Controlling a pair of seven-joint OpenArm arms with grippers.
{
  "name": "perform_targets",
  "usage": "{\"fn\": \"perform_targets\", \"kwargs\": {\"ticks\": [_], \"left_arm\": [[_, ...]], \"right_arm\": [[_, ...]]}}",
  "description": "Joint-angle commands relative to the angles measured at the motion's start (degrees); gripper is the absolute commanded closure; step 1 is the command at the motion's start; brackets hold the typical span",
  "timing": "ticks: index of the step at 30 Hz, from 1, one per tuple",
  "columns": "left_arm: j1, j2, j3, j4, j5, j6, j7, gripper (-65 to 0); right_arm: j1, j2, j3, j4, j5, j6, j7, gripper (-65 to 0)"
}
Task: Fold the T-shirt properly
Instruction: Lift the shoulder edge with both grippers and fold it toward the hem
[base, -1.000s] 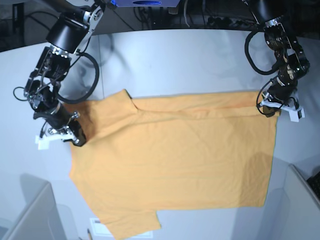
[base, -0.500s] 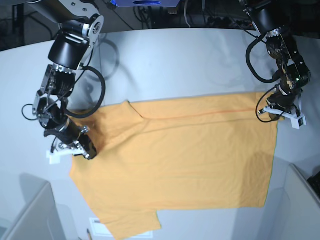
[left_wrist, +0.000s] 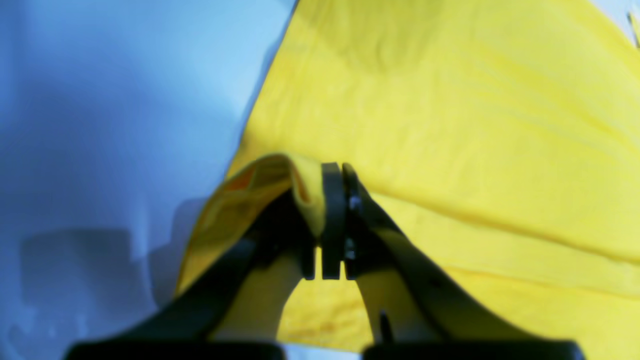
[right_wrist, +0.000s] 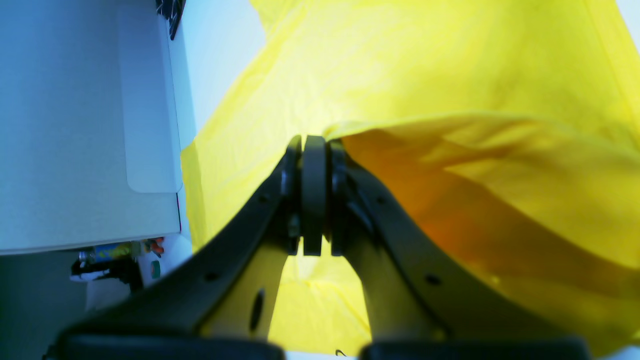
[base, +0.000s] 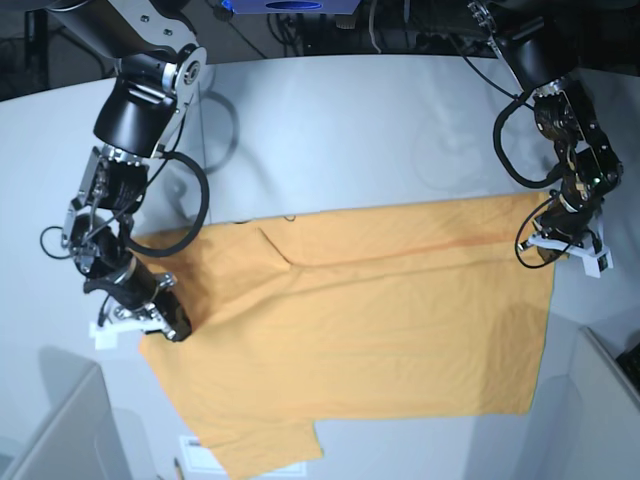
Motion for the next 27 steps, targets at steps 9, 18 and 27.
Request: {"fn": "perform_targets", "kwargs": {"ticks": [9,18,27], "left_arm": [[-3.5,-1.9,2.7,-4.0,-0.5,-0.1,-1.1,0.0],[-6.6,-3.3,2.2,-4.7,-0.5,-0.1,-1.4,-20.4],[-7.7,-3.2,-3.4,-2.1,-1.1,-0.3,-1.2,-51.8]], "right_arm": [[3.8,0.4,-0.1,-4.7,0.9,0.5,2.0,0.0],[3.3,0.9,0.0,-4.1,0.9,0.5,6.0,-21.9],[-4.8,3.4,0.0,6.8,0.9,-2.6,12.0,-21.6]]}}
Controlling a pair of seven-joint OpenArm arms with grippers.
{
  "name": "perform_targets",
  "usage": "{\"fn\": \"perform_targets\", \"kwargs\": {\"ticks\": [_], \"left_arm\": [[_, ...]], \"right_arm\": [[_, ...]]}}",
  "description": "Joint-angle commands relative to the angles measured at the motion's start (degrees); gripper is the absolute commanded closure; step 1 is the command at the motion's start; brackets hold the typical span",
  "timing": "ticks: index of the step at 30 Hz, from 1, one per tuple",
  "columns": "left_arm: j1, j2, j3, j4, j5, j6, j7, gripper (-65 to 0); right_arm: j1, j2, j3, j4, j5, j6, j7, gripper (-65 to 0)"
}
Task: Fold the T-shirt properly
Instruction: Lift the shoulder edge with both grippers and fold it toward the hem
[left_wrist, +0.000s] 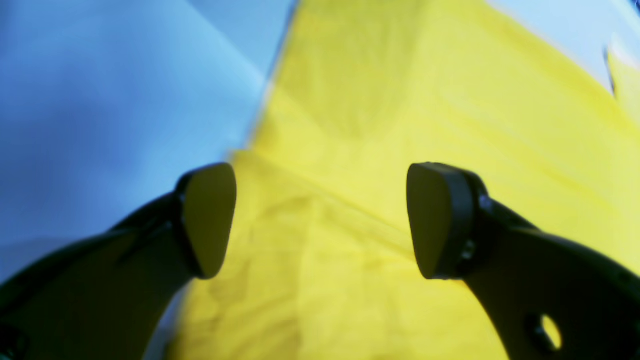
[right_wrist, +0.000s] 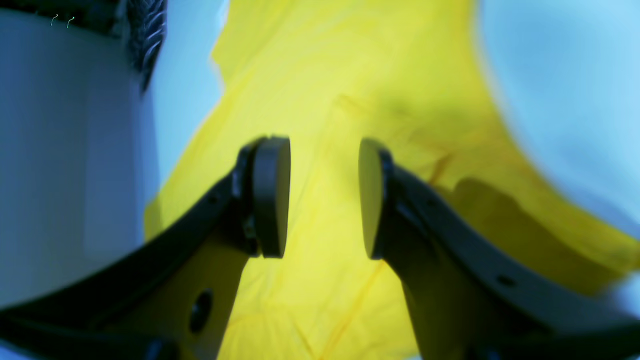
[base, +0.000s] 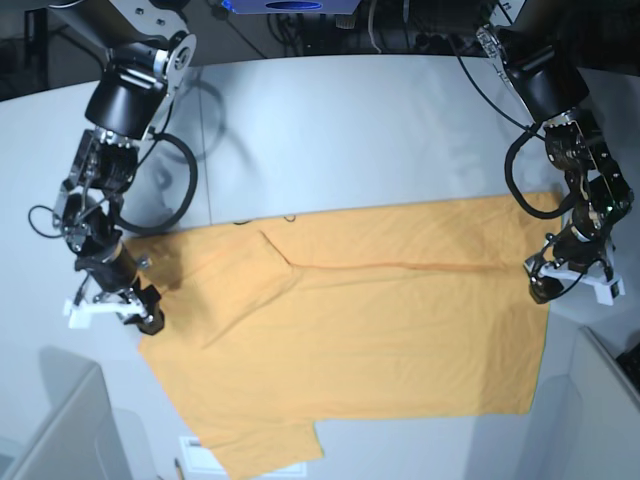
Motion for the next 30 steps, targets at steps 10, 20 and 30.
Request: {"fn": "perform_targets", "kwargs": {"ticks": [10,20,30], "left_arm": [[16.3,0.2,-12.4,8.1,-15.5,-4.7,-1.2,-51.8],[20.9,2.9,-12.7,6.3,-19.0,-4.9,-1.5,-51.8],[19.7,3.0,-12.7,0.3,-18.6,-5.1,-1.6,-51.8]], "right_arm": [[-11.2,-2.0,0.5,14.2,1.7,-6.5,1.7,-37.5],[-14.2,-8.4,3.5,11.2,1.5,-8.4,2.0,-40.2],[-12.4,-7.8,4.2,1.4,1.5,-10.5,10.1,-39.8]]}}
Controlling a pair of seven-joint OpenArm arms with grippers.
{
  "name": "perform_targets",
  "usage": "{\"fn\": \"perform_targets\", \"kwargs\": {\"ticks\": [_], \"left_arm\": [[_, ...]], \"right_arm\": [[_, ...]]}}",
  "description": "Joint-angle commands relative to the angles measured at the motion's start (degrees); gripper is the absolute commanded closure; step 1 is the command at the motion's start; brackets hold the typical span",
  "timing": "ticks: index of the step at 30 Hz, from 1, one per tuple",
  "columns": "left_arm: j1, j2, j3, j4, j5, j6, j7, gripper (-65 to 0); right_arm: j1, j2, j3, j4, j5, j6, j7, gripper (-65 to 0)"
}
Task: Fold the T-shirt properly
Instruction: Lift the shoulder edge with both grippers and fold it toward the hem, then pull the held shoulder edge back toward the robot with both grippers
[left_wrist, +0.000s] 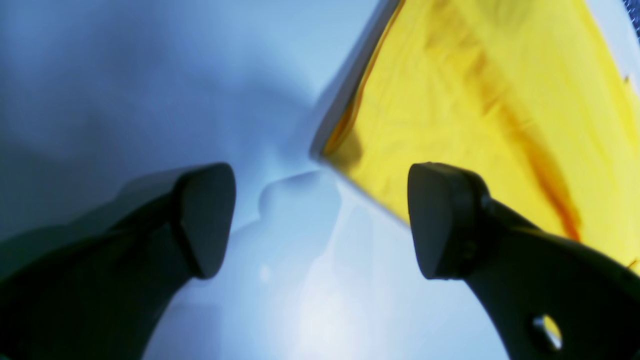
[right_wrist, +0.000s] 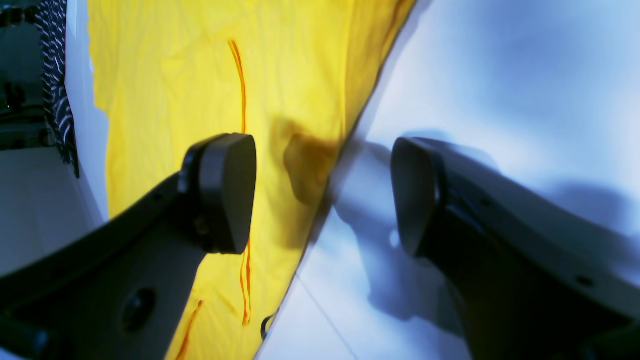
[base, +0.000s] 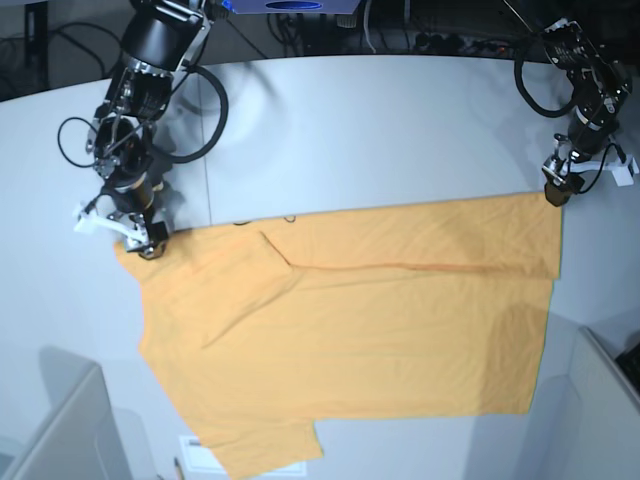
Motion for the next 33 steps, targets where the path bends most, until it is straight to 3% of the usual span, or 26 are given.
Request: {"fn": "perform_targets", "kwargs": {"ticks": [1,8,15,17,19,23,26,29,33], "left_arm": [[-1.2,-0.8,-0.1,-0.5,-0.1,0.0,0.4,-51.8],[-7.7,-0.9,4.7,-10.2,0.0,0.4,0.4,-51.7],[-9.7,-1.0,5.3,-14.5,0.0,0.4,0.4,-51.2],[-9.8,-1.0,5.3,-14.5,0.0,0.4,0.4,-43.9],[-10.0,-1.0,5.3,-14.5,0.0,0.4,0.4,-30.8],[-10.0,-1.1,5.3,-14.9,0.9,0.5,0.6,0.0],[-10.2,-1.4,5.3,-14.7,7.5,0.4,0.6,0.0],[-9.7,-1.3,5.3,-12.8,11.6,0.1,0.9,0.0],[-5.7,-1.5,5.3,-8.8,12.1,0.0,0.7,0.0]], "right_arm": [[0.9,0.1,0.0,-0.3,-0.1,-0.2,0.0,-39.8],[6.5,3.2,-0.2,-8.5,-0.2,-0.3,2.9,-39.6],[6.8,3.5,-0.3,-12.1,-0.2,-0.1,6.1,-39.6],[7.0,3.5,-0.3,-13.0,-0.2,0.0,6.1,-39.5],[7.2,3.5,-0.4,-13.7,-0.2,0.1,6.1,-36.0],[7.1,3.5,-0.4,-14.1,-0.2,0.1,6.1,-16.7],[6.9,3.5,0.0,-14.0,0.0,0.1,6.1,0.0],[5.9,3.4,0.1,-12.7,0.1,0.1,5.9,0.0],[1.2,3.0,-0.4,-5.3,0.1,0.1,5.7,0.0]]}}
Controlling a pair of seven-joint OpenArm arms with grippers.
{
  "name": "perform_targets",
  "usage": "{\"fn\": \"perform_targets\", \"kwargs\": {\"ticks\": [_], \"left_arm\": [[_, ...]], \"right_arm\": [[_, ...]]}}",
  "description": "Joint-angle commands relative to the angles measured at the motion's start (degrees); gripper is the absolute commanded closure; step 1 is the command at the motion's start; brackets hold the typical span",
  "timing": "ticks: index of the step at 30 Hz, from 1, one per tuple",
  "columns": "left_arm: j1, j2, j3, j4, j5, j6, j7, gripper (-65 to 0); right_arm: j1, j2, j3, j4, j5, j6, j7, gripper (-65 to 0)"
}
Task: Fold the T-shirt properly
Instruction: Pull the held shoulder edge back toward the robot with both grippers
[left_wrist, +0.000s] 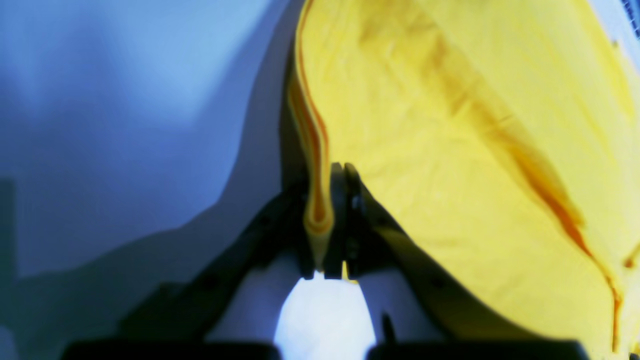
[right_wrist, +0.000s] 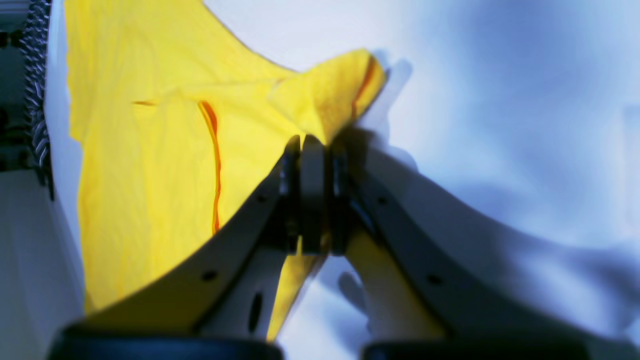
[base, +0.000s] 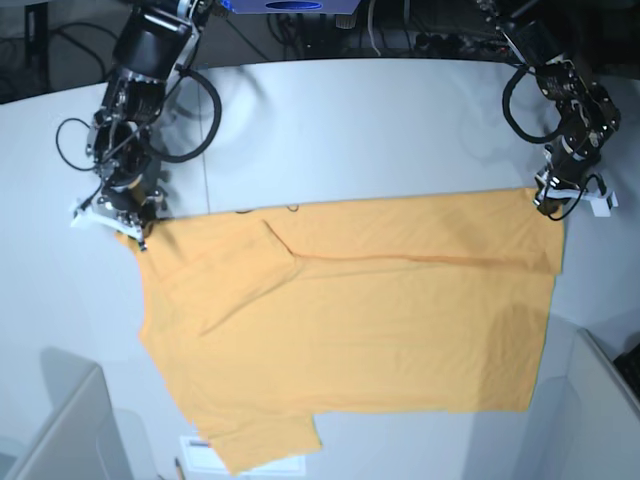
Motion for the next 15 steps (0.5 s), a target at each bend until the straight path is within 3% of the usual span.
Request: {"fn": "perform_targets", "kwargs": {"ticks": [1,15], "left_arm": [[1.9,-0.4,-0.1,1.0,3.8,2.0,3.2,0.0],[17.0,-1.3,-0.4,19.0,3.7,2.0,3.2,0.0]], "right_arm": [[-1.0,0.1,0.1,2.9,-0.2,-0.6,0.4,0.0],[-16.5,0.0,0.5,21.1,1.9,-0.7,-5.9,0.0]]}}
